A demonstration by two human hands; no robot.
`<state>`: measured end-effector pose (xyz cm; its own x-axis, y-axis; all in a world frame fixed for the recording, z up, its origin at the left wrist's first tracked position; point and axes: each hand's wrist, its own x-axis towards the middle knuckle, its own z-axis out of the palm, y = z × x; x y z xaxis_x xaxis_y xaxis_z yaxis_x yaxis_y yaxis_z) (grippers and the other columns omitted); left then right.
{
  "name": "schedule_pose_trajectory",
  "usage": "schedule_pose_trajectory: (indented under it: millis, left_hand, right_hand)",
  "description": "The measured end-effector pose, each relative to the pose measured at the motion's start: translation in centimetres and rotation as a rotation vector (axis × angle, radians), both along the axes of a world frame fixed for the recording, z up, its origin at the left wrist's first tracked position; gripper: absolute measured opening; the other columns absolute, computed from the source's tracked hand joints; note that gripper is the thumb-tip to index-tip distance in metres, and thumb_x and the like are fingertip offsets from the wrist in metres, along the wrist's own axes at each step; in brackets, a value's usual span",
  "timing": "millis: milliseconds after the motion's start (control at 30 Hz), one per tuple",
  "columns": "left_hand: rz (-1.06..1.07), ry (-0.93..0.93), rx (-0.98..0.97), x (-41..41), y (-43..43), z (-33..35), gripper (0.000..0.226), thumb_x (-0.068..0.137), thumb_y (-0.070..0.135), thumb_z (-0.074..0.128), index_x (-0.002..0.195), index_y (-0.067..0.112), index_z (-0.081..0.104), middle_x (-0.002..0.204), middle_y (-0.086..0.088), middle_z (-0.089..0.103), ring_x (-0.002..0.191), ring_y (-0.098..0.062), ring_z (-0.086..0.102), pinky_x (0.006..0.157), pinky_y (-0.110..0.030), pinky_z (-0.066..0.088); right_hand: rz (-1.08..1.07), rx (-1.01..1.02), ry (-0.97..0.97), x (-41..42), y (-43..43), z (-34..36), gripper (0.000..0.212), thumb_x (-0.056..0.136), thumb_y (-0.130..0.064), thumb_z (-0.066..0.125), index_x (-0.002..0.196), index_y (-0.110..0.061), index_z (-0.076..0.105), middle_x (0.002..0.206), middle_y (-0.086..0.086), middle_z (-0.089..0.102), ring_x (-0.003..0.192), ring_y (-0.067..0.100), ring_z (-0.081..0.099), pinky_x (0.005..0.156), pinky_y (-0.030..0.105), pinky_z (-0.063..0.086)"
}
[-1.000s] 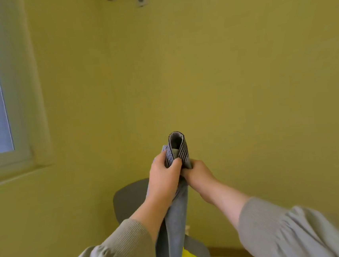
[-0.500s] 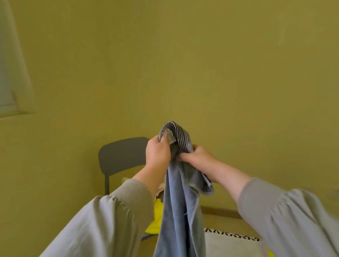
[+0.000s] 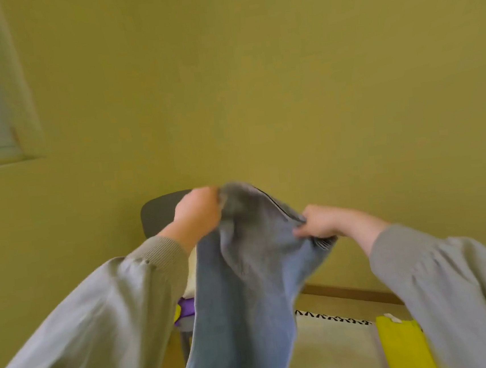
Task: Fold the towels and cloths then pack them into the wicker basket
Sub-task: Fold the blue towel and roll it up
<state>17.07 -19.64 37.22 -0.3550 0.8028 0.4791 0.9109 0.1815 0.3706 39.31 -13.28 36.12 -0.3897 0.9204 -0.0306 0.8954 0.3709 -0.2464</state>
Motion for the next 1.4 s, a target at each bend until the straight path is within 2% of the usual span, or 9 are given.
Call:
schedule_pose_trajectory:
  millis: [67,167,333,467,600,833,1167,1300,1400]
  left_hand:
    - [0.023,0.237,-0.186,-1.8,-0.8,-0.2,0.02,0.097,0.025,0.043,0.096,0.011,0.058,0.097,-0.008,0.063,0.085,-0.03,0.06,0.063,-0.032,0.045]
    - [0.112,0.173,-0.077,-3.9,-2.2,-0.4,0.025,0.097,0.033,0.045,0.092,0.013,0.059,0.087,-0.007,0.063,0.077,-0.028,0.059,0.058,-0.03,0.044]
    - [0.171,-0.165,0.025,-5.8,-4.2,-1.1,0.018,0.089,0.01,0.046,0.079,0.01,0.061,0.076,-0.008,0.062,0.06,-0.022,0.051,0.046,-0.024,0.034]
    - [0.111,-0.597,0.142,-5.8,-5.3,-0.5,0.022,0.088,0.027,0.064,0.078,0.007,0.065,0.071,-0.007,0.061,0.057,-0.02,0.052,0.047,-0.024,0.037]
    - [-0.042,-0.892,0.263,-2.7,-4.9,1.4,0.028,0.094,0.03,0.055,0.072,0.013,0.058,0.068,-0.005,0.052,0.064,-0.021,0.048,0.06,-0.027,0.041]
    - [-0.276,-1.004,0.455,4.5,-5.9,8.4,0.028,0.099,0.027,0.046,0.075,0.018,0.056,0.083,-0.009,0.056,0.076,-0.023,0.057,0.066,-0.036,0.058]
    - [-0.483,-1.005,0.627,9.7,-7.7,17.1,0.027,0.101,0.025,0.042,0.081,0.02,0.058,0.082,-0.003,0.057,0.075,-0.018,0.059,0.06,-0.031,0.057]
    - [-0.362,-0.944,0.484,8.6,-5.9,14.6,0.024,0.097,0.025,0.048,0.08,0.018,0.063,0.085,-0.005,0.06,0.08,-0.023,0.058,0.073,-0.036,0.053]
    - [-0.236,-0.87,0.301,7.5,-4.3,9.6,0.026,0.095,0.027,0.051,0.112,0.017,0.068,0.096,-0.005,0.065,0.084,-0.022,0.062,0.082,-0.037,0.054]
  right_hand:
    - [-0.047,0.069,-0.092,0.3,0.1,-0.3,0.014,0.087,-0.005,0.05,0.076,-0.01,0.058,0.075,0.008,0.056,0.082,0.023,0.054,0.058,0.026,0.035]
    - [-0.219,0.332,0.239,-0.1,-0.4,-0.6,0.025,0.074,0.005,0.043,0.077,-0.011,0.06,0.076,0.009,0.058,0.078,0.03,0.058,0.06,0.026,0.038]
    - [-0.322,0.4,0.766,-1.3,-1.2,0.1,0.033,0.077,0.007,0.047,0.085,-0.011,0.073,0.077,0.004,0.061,0.077,0.023,0.055,0.068,0.023,0.039]
    - [-0.358,0.243,1.121,-1.0,-1.4,1.6,0.019,0.084,-0.002,0.056,0.072,-0.013,0.066,0.071,0.003,0.057,0.074,0.016,0.05,0.063,0.025,0.036]
    - [-0.329,0.059,1.335,-0.5,-2.8,3.6,0.022,0.087,-0.027,0.063,0.073,-0.012,0.059,0.067,0.003,0.052,0.069,0.019,0.048,0.063,0.031,0.039]
    - [-0.213,0.176,1.42,-0.8,-7.3,10.0,0.03,0.092,-0.024,0.053,0.063,-0.017,0.049,0.06,-0.001,0.047,0.059,0.019,0.045,0.059,0.027,0.039]
    - [-0.168,0.585,1.492,2.7,-10.7,18.7,0.03,0.092,-0.019,0.048,0.064,-0.013,0.039,0.057,0.0,0.036,0.053,0.017,0.031,0.05,0.028,0.027]
    - [-0.228,0.575,1.262,4.1,-8.5,16.4,0.036,0.094,-0.021,0.05,0.06,-0.016,0.039,0.057,0.0,0.041,0.051,0.016,0.035,0.047,0.028,0.026]
    - [-0.265,0.438,1.08,4.7,-6.0,11.6,0.023,0.091,-0.022,0.057,0.07,-0.013,0.056,0.067,0.002,0.054,0.064,0.022,0.05,0.054,0.028,0.034]
